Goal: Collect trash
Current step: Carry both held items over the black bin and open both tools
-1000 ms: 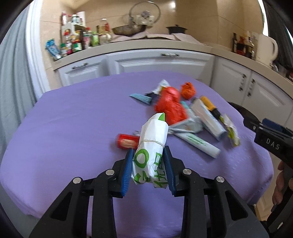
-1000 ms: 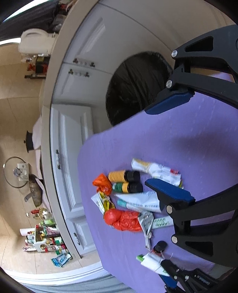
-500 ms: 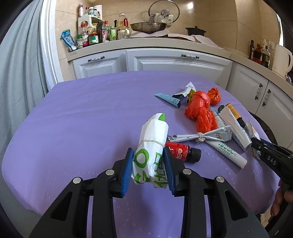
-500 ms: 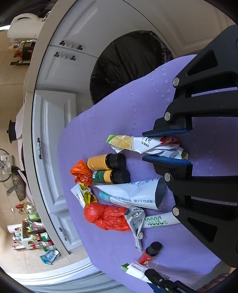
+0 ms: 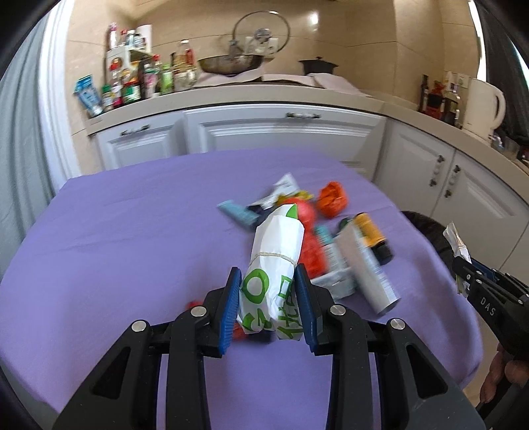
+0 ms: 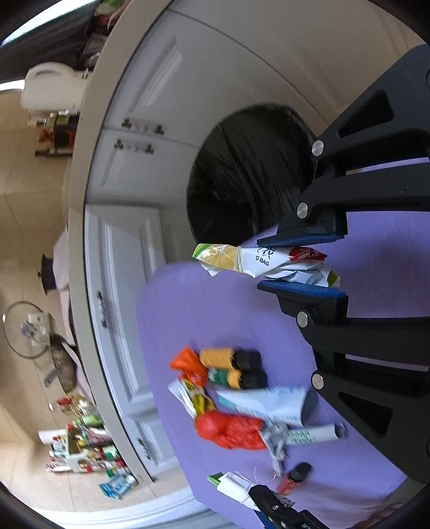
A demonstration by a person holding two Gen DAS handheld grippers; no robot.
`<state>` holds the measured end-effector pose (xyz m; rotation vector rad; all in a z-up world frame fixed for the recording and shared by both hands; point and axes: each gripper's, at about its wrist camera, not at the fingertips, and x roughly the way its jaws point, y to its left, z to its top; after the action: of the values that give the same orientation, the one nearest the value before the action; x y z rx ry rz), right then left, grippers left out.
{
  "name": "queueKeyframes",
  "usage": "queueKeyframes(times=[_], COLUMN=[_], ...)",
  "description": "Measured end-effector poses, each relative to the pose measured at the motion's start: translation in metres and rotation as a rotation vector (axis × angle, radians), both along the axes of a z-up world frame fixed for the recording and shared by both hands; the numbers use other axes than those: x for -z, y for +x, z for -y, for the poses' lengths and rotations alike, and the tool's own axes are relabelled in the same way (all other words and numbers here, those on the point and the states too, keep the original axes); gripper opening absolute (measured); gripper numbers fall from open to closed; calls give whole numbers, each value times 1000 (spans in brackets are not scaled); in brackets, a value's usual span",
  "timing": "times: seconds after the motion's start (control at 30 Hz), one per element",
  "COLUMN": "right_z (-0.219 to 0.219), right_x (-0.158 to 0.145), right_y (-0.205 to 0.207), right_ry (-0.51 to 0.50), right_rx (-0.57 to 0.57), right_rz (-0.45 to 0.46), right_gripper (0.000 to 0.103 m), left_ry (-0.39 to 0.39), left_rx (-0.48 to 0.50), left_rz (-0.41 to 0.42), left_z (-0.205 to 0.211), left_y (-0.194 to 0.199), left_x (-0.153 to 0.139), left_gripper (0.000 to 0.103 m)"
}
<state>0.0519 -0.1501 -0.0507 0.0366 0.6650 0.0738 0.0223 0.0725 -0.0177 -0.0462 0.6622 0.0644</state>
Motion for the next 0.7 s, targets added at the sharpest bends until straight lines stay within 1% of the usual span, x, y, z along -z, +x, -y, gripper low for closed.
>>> queueKeyframes(times=[0.1, 0.23, 0.4, 0.5, 0.7], right_z=[15, 38, 63, 75, 96], right_x=[-5, -8, -6, -3, 5], right_y=[4, 12, 23, 30, 43], right_ry=[-8, -12, -20, -24, -25], right_rx=[37, 78, 109, 119, 134], right_rz=[21, 40, 55, 57, 44], right_gripper=[19, 19, 19, 19, 19], left_ry=[-10, -3, -6, 2, 15], left_rx=[34, 89, 144, 172, 218], left_rz=[9, 29, 21, 22, -4], left_z=[15, 44, 76, 96, 134], left_y=[9, 25, 44, 55, 75], left_x=[-4, -10, -12, -10, -2], left_gripper=[34, 34, 34, 34, 34])
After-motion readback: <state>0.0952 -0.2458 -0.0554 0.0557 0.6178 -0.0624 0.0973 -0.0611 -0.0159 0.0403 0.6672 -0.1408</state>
